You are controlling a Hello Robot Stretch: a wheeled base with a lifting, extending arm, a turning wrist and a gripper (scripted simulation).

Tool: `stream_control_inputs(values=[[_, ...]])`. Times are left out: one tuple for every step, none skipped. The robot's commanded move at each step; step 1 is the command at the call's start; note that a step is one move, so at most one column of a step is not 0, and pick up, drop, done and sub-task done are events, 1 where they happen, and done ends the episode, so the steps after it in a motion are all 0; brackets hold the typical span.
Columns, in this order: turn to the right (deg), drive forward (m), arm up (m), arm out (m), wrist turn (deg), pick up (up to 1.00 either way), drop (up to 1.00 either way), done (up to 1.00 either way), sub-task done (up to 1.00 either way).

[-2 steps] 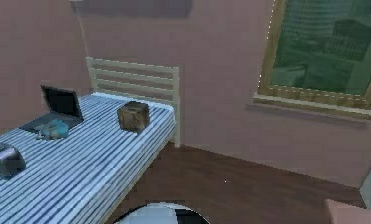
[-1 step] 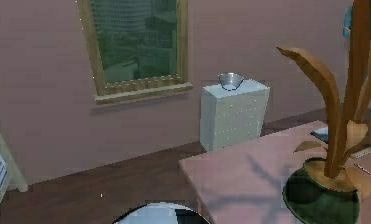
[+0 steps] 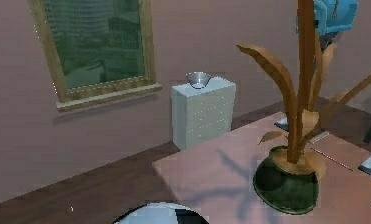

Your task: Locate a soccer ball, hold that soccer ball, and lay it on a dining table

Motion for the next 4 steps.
stream_control_inputs(values=[[0.0,0.00,0.00,0.44,0.0,0.00,0.00,0.00,0.00],[0.0,0.00,0.00,0.00,39.0,0.00,0.00,0.00,0.00],[0.0,0.00,-0.32,0.00,0.0,0.00,0.00,0.00,0.00],[0.0,0.00,0.00,0.00,0.0,0.00,1.00,0.00,0.00]])
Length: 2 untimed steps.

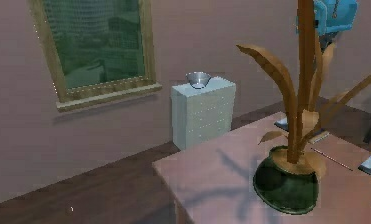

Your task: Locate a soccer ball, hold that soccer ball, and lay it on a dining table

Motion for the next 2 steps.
stream_control_inputs(values=[[0.0,0.00,0.00,-0.10,0.0,0.00,0.00,0.00,0.00],[0.0,0.00,0.00,0.00,0.0,0.00,0.00,1.00,0.00]])
